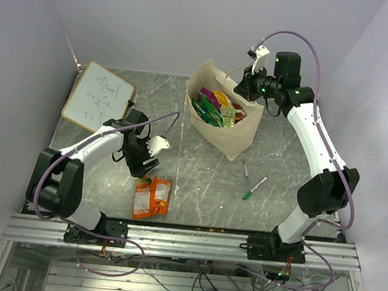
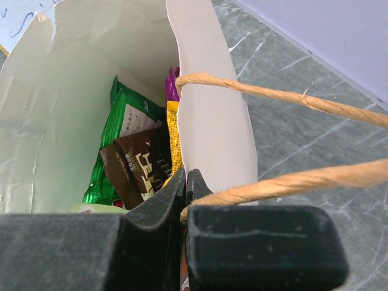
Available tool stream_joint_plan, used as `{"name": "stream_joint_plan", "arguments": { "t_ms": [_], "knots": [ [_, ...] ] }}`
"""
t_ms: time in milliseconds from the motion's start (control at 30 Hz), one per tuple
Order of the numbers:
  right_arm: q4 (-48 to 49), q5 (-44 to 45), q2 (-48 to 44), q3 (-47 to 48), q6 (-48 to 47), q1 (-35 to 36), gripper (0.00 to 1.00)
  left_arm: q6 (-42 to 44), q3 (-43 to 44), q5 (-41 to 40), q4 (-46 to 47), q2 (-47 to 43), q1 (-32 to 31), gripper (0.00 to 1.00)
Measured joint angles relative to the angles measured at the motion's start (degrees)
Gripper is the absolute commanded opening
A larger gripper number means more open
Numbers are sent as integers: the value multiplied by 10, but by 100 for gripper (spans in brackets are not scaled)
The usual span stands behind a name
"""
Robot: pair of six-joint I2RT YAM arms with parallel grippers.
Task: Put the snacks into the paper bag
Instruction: Adjust the snack at the center of the board.
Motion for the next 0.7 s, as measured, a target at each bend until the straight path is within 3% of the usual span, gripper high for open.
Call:
{"name": "stream_joint_plan", "arguments": {
  "t_ms": [367, 533, 700],
  "knots": [
    [9, 0, -6, -11, 0, 0, 0, 14, -14, 19, 22, 70, 1, 77],
    [10, 0, -6, -11, 0, 0, 0, 18, -21, 26, 24, 76, 3, 82],
    [10, 0, -6, -11, 0, 0, 0, 15, -23, 28, 28, 75, 3, 75]
  ]
}}
